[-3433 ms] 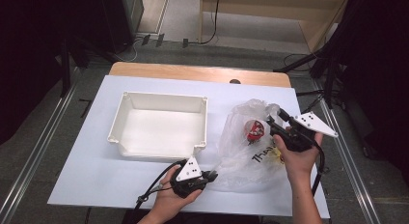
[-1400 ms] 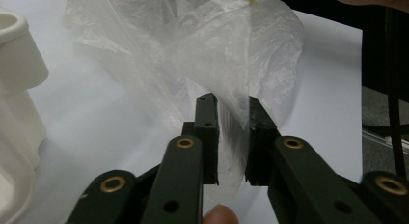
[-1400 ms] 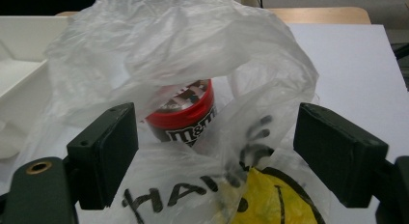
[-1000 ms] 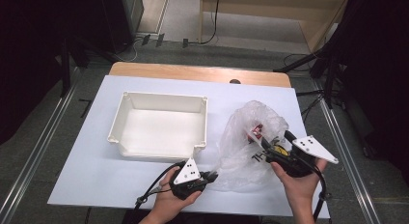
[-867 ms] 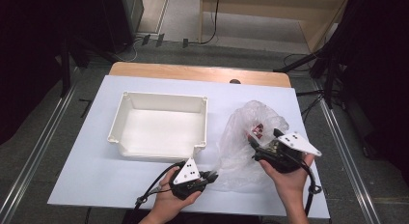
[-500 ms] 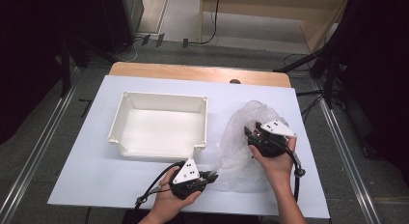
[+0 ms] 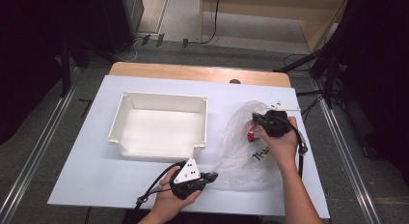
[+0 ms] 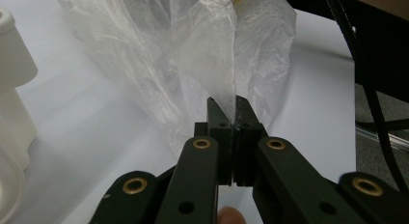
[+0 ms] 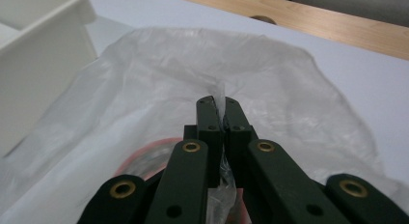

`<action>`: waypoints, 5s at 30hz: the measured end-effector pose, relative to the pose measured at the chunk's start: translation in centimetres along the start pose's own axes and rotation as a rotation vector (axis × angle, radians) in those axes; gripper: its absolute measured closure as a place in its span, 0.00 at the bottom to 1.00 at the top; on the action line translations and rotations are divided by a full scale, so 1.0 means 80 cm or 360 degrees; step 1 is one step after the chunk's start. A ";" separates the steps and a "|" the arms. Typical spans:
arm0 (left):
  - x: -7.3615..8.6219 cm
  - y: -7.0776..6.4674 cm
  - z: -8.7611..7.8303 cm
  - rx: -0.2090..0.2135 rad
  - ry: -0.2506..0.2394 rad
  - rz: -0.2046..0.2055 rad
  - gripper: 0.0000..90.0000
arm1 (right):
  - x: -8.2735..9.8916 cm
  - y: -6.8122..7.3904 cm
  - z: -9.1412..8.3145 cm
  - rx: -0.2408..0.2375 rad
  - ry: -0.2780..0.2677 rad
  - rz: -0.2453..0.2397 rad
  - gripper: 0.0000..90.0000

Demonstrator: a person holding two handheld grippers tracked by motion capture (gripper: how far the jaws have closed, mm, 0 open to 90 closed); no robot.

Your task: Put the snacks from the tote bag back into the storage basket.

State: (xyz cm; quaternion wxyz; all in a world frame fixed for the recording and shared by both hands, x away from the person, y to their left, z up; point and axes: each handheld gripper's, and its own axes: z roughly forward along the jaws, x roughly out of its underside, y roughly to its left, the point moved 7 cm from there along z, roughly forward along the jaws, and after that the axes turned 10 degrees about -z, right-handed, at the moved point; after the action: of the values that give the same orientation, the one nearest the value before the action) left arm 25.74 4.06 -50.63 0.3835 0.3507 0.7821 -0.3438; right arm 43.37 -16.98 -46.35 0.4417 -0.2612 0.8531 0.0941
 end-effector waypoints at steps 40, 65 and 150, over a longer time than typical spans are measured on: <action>0.002 0.003 0.004 -0.0057 0.0055 -0.0005 0.99 | 0.052 -0.068 -0.022 0.0001 -0.0082 0.0361 0.58; 0.001 0.003 0.002 -0.0024 0.0036 -0.0016 0.96 | 0.115 0.036 -0.053 -0.0121 -0.0012 0.0281 0.70; -0.015 0.049 -0.046 -0.0030 -0.0205 -0.0356 0.48 | 0.144 0.039 -0.090 0.0182 0.0020 0.0409 0.44</action>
State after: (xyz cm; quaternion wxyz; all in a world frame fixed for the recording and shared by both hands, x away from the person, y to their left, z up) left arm 28.17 8.72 -48.93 0.3955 0.2347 0.7932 -0.3991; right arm 31.21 -21.35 -51.52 0.4348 -0.1249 0.8862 0.0995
